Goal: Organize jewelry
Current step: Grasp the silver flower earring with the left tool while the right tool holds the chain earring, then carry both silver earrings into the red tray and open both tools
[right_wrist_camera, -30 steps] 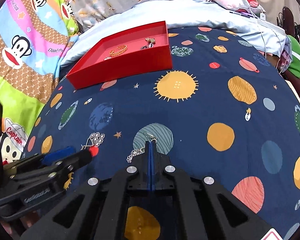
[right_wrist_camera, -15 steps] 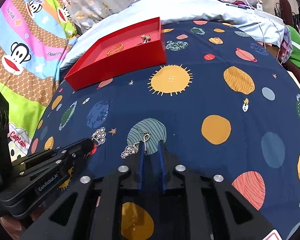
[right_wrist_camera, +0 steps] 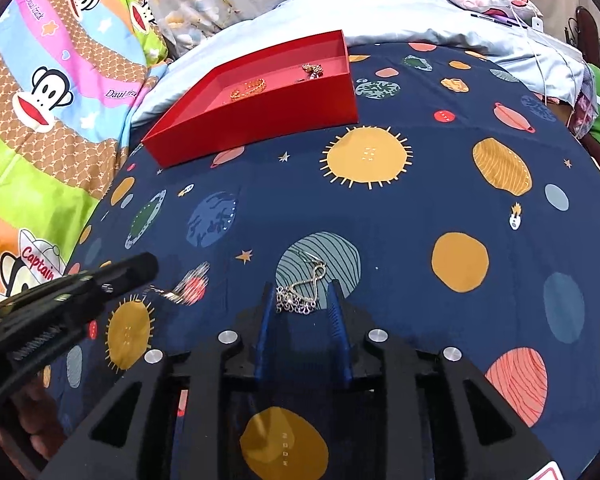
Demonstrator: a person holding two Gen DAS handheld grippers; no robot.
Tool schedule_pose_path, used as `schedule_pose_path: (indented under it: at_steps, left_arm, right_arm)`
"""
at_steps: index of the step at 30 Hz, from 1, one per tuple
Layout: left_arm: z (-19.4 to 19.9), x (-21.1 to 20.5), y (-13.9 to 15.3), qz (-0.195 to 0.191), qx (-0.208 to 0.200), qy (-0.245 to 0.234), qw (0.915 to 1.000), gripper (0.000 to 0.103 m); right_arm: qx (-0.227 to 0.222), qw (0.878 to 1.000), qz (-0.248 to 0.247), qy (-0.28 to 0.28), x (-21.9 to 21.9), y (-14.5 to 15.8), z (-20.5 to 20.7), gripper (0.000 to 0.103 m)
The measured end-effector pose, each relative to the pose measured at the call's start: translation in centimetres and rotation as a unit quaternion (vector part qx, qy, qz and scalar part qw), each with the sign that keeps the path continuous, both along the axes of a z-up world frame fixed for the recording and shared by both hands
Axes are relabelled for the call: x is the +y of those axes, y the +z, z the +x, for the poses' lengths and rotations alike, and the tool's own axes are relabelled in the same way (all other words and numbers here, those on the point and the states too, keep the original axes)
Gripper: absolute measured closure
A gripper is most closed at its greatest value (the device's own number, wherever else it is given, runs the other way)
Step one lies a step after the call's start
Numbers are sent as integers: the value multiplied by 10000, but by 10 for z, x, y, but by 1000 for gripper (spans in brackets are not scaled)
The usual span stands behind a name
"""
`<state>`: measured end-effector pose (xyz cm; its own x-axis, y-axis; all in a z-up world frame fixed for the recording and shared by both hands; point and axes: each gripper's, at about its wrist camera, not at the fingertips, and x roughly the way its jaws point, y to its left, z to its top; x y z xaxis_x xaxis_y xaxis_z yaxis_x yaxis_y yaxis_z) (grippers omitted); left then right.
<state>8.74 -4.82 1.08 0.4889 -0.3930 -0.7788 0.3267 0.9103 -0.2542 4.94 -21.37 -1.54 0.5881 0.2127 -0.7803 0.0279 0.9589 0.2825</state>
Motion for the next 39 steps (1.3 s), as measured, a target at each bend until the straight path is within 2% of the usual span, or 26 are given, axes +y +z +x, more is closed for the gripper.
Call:
schedule_pose_path:
  at_steps: [5,12,13,14,18,27,39]
  left_arm:
    - [1,2,11,-63,-102,10,9999,103]
    - [4,4,11,-89,-49,42,9999,103]
    - [6,4,10,-93,-32,53,9999,103]
    - [6,5,9,-95,-21,61,9999,103]
    - [7,7,9,-105,1,73,9999,103]
    - [5,16,18,-194,-80,165,9996,103]
    - [3,28,50,-355,-397,248,9983,103]
  right_arm:
    - [-99,9999,-19,-89,-4,5,5,77]
    - [-65,9999,-75,-54,-4,0,19,78]
    - [-82,9999,-97,-42,-4,0,20,82]
    - [-92,9999,-110,-27,-3,0,20,90]
    - [-83,9999,-122,-10,-3,0,21,102]
    - [-399,9990,-84,-158,-11,22,11,103]
    - [-949,9954,-59,-126,-14,71,-3,103]
